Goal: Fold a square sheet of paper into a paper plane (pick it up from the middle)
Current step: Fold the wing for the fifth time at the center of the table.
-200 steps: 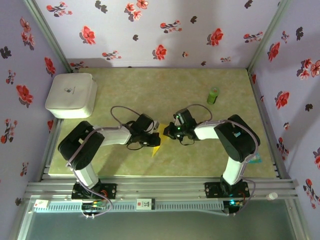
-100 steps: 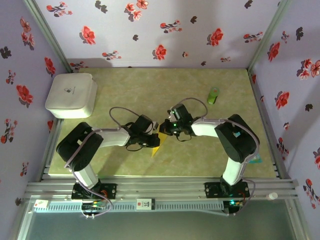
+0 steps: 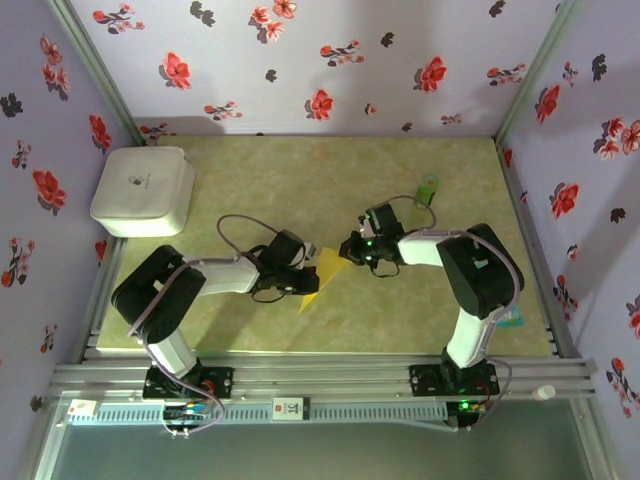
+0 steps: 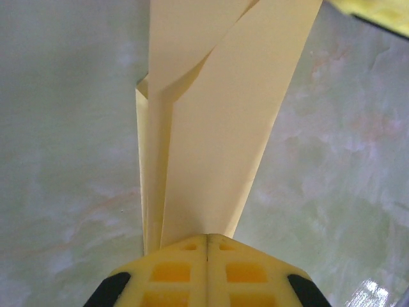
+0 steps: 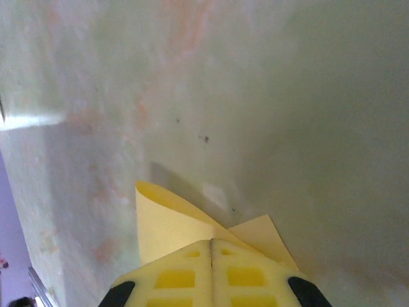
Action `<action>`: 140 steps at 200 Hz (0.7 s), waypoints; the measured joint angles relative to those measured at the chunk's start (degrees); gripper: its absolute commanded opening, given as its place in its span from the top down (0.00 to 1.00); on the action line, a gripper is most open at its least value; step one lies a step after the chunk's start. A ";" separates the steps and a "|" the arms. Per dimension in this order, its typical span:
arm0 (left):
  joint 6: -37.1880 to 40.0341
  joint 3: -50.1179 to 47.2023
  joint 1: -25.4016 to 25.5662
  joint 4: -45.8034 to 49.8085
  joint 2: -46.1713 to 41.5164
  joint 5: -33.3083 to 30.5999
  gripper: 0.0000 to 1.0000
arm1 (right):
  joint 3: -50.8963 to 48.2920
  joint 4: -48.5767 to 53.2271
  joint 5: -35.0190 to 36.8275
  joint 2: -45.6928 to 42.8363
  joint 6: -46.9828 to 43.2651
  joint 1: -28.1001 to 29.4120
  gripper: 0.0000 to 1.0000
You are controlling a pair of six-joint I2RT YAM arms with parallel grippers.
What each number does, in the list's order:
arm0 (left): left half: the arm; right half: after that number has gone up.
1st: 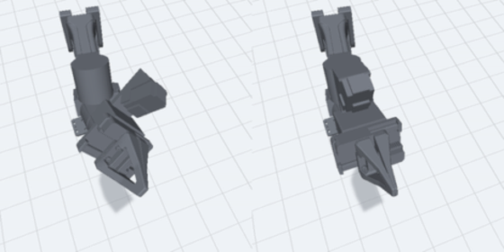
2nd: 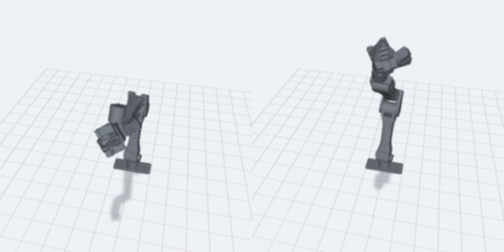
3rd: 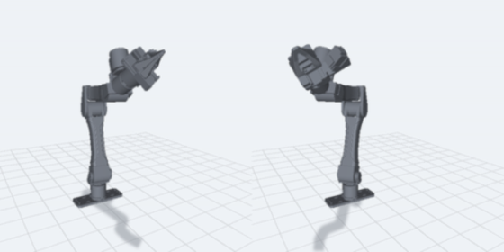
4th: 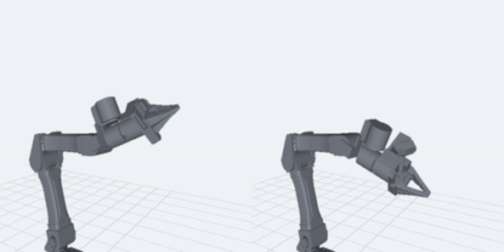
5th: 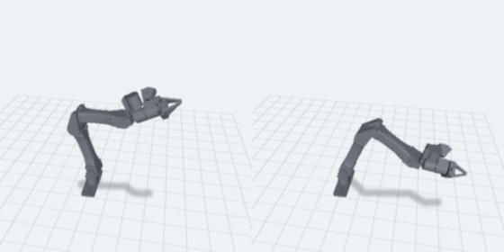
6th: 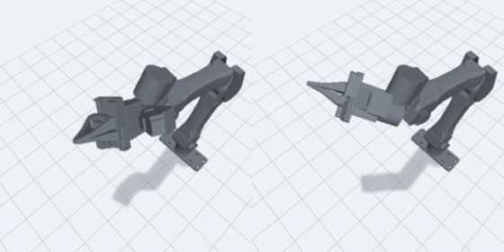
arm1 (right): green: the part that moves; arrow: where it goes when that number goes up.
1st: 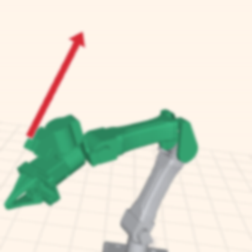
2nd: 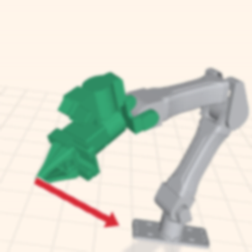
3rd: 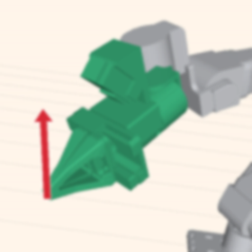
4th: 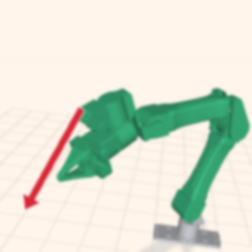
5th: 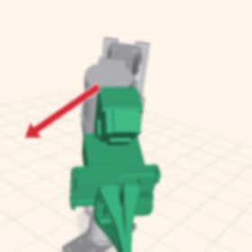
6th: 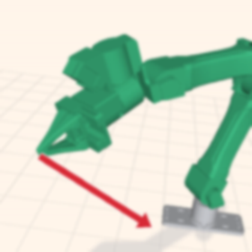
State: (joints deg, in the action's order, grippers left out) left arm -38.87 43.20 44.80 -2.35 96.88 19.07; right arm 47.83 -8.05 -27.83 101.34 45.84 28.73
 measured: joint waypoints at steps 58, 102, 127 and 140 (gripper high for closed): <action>-1.27 -0.31 0.04 -0.24 -0.22 -0.09 1.00 | -1.62 -2.82 0.66 -1.70 1.29 5.46 0.91; -1.27 -0.31 0.04 -0.22 -0.24 -0.07 1.00 | -3.06 -3.89 1.16 -0.85 1.57 6.80 0.95; -1.27 -0.31 0.04 -0.20 -0.24 -0.04 1.00 | -3.23 -3.65 2.40 0.92 1.95 6.80 0.98; -1.27 -0.31 0.04 -0.09 -0.33 -0.04 1.00 | -3.30 -3.72 2.69 1.03 2.19 6.80 0.99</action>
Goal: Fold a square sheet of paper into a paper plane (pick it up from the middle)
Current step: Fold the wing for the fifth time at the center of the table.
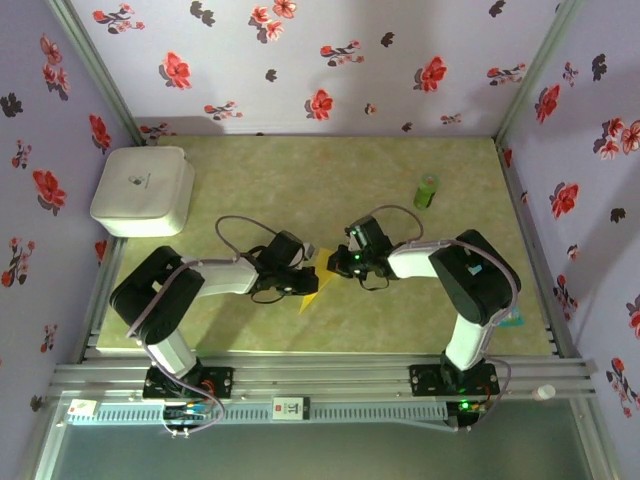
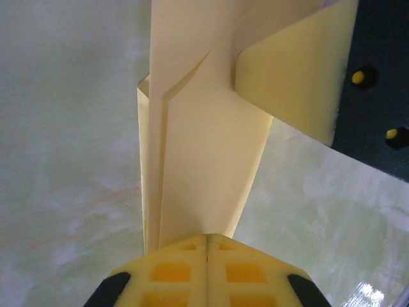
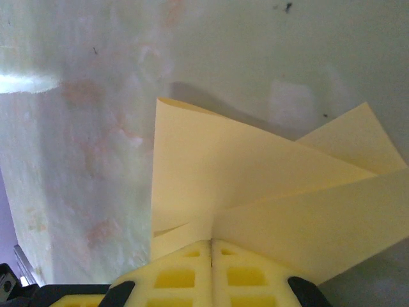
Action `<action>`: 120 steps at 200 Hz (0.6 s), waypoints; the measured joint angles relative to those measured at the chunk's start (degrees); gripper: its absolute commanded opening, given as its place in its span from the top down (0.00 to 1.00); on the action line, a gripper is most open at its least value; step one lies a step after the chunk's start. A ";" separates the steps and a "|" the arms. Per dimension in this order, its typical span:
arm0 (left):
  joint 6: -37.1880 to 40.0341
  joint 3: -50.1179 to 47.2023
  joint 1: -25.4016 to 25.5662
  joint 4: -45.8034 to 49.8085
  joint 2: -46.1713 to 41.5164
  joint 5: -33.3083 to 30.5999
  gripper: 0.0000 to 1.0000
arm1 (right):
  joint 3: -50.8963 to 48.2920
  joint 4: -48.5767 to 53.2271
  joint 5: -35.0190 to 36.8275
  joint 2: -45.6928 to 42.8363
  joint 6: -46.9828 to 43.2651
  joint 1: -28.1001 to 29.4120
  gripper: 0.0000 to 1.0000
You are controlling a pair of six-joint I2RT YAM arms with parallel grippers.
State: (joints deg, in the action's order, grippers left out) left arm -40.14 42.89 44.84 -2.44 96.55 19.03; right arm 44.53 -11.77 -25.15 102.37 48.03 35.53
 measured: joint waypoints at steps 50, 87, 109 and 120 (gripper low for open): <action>-0.42 0.72 0.00 4.83 -2.71 0.44 1.00 | -0.79 -2.03 0.11 0.17 0.66 0.00 1.00; -1.60 3.78 0.00 4.22 -3.15 3.06 1.00 | -0.83 -2.34 0.11 0.20 0.66 0.00 1.00; -2.54 4.94 -0.02 2.14 -0.92 5.99 1.00 | -0.83 -2.56 0.09 0.31 0.68 -0.02 1.00; -3.02 5.35 -0.02 1.38 0.92 6.88 1.00 | -0.83 -2.97 0.09 0.44 0.90 0.00 1.00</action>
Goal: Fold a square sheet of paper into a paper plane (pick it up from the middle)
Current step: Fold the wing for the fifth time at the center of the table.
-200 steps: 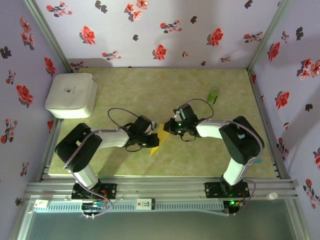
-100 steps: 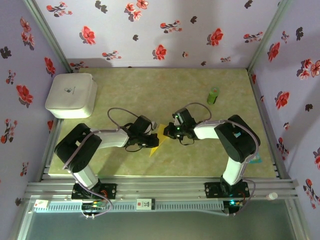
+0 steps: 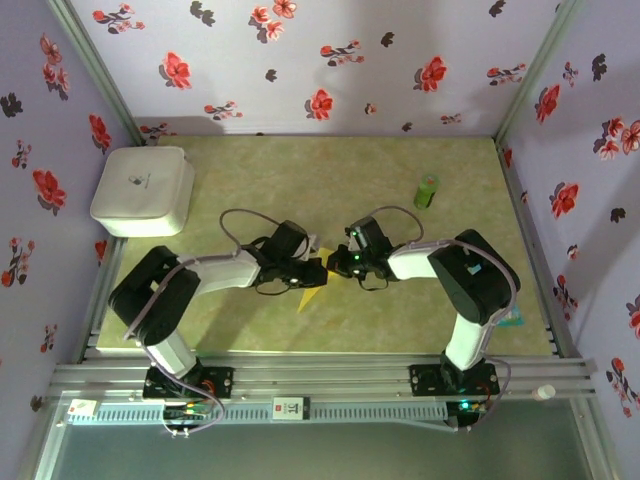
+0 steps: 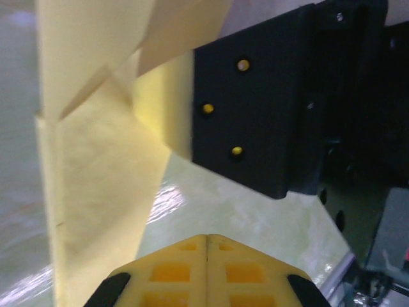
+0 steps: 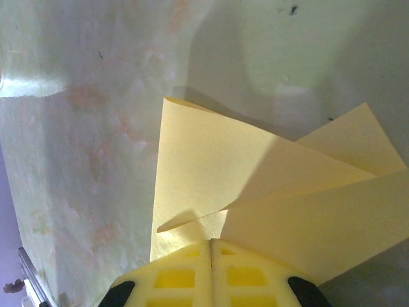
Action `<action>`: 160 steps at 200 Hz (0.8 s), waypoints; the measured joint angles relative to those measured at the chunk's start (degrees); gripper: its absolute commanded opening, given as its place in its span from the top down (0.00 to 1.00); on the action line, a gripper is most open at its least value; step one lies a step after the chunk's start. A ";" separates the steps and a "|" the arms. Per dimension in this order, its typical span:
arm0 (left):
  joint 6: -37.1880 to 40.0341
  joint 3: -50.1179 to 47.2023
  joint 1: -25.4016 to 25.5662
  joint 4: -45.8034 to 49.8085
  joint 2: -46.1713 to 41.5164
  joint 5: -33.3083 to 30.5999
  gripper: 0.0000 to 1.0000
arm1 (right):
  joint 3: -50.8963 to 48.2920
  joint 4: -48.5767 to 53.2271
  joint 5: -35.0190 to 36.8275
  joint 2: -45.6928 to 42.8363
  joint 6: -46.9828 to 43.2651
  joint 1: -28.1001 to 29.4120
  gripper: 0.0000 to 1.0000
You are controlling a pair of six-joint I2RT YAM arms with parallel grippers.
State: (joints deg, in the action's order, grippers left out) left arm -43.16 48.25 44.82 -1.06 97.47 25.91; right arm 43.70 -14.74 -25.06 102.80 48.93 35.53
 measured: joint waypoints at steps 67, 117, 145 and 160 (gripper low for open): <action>-0.68 -3.50 -0.13 -1.95 2.43 1.29 1.00 | -0.02 -0.66 -0.02 0.31 0.63 -0.02 1.00; -1.33 -11.39 -0.26 -2.80 -4.33 1.31 1.00 | -0.04 -0.92 -0.17 0.42 0.61 -0.02 1.00; -1.38 -15.96 -0.26 -1.42 -9.29 1.27 1.00 | -0.04 -0.90 -0.22 0.42 0.59 -0.02 1.00; -1.42 -18.34 -0.37 -0.52 -12.15 1.11 1.00 | -0.04 -0.92 -0.28 0.42 0.57 -0.02 1.00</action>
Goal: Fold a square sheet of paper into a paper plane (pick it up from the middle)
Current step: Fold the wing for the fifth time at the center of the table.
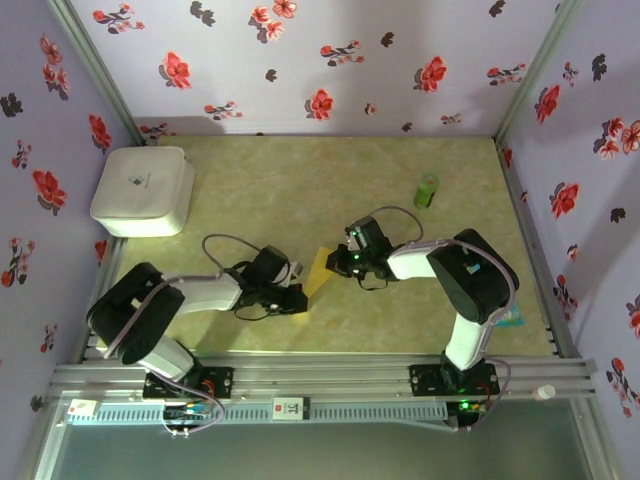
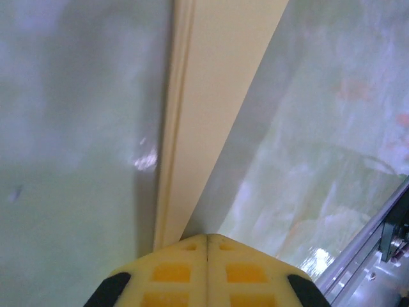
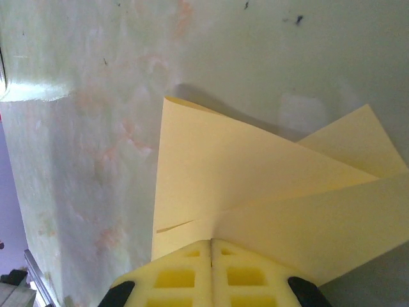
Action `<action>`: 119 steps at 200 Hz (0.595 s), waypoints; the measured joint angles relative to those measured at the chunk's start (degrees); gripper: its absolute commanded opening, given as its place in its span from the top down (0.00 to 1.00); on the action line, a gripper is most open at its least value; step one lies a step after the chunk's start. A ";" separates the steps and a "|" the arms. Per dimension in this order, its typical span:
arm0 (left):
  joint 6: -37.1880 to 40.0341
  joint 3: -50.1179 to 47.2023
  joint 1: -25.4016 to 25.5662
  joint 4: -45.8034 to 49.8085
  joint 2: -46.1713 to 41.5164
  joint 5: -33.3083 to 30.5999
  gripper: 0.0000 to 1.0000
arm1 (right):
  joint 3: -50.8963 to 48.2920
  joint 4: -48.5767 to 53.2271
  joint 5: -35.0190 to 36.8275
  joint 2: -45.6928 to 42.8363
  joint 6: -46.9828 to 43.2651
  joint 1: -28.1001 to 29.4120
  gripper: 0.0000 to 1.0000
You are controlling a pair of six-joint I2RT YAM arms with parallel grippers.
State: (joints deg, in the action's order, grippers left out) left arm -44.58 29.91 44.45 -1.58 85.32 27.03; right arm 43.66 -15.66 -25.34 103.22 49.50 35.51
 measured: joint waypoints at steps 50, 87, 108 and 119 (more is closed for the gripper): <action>-0.63 -4.83 -1.16 3.89 -9.40 -1.60 1.00 | 1.20 1.01 -0.87 0.61 -2.03 0.00 0.99; -0.33 -1.70 -5.44 5.22 -11.72 -2.49 0.94 | 5.42 6.91 -2.51 1.49 -7.65 0.22 0.97; 0.09 2.32 -8.55 5.46 -8.44 -2.64 0.89 | 7.34 9.60 -3.32 0.74 -10.62 0.72 0.95; 0.33 4.79 -9.60 5.46 -5.55 -2.60 0.88 | 7.32 10.62 -3.30 -0.83 -11.56 0.94 0.95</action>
State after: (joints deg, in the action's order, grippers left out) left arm -44.25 34.70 34.85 3.88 79.77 24.43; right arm 50.98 -5.04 -28.64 102.39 37.93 36.45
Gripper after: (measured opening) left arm 0.106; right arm 0.049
